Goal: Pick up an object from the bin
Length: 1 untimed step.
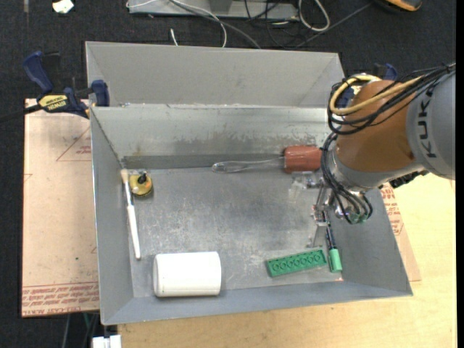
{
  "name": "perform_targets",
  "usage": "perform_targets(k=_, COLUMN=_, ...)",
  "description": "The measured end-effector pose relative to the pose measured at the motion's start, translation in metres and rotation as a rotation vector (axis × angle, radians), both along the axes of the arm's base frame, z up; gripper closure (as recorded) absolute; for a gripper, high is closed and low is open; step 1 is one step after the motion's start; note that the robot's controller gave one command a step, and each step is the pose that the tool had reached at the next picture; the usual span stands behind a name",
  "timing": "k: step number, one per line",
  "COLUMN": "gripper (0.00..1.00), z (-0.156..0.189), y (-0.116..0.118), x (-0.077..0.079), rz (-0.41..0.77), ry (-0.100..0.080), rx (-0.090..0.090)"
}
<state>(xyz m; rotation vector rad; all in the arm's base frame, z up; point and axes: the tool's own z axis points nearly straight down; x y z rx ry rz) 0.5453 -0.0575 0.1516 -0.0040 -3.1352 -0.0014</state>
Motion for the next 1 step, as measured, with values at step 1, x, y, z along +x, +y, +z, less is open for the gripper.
perform_targets(k=1, gripper=0.0, z=0.004, y=-0.0001, x=0.0015, rz=0.002, ry=-0.007, rx=-0.001)
